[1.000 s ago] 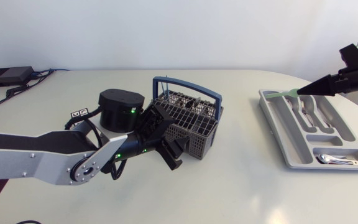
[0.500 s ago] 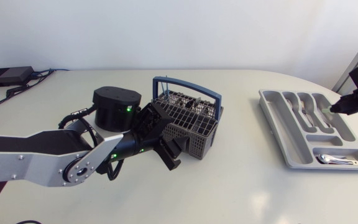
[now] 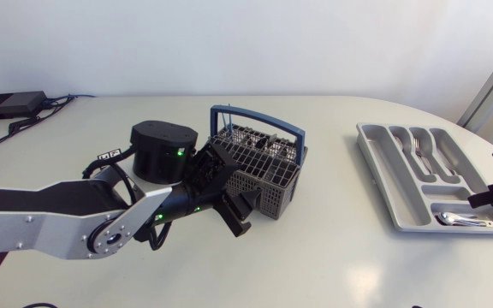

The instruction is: Transfer all utensils from the basket to the drawer tray.

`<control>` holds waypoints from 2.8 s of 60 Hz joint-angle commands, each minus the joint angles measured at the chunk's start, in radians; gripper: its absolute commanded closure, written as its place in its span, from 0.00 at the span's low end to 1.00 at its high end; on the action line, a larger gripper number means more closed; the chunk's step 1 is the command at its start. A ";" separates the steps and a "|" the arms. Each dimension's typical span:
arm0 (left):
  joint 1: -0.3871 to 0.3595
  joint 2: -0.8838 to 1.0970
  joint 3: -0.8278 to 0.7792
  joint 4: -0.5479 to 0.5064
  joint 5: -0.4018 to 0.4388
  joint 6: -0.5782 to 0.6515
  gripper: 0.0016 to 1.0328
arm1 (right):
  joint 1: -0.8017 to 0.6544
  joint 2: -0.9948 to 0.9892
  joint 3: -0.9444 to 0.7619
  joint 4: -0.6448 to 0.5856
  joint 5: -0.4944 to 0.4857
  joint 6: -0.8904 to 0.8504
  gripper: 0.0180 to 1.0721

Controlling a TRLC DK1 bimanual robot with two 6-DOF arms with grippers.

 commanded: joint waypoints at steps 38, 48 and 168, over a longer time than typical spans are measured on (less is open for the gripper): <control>-0.004 -0.037 -0.030 -0.012 -0.013 0.019 0.24 | 0.273 0.183 -0.095 0.119 0.124 0.208 0.94; -0.003 -0.039 -0.036 -0.012 -0.013 0.019 0.23 | 0.269 0.170 -0.087 0.120 0.127 0.203 0.20; 0.410 0.286 0.213 -0.054 0.116 -0.104 0.56 | 0.819 0.377 0.281 -0.125 -0.844 0.249 0.95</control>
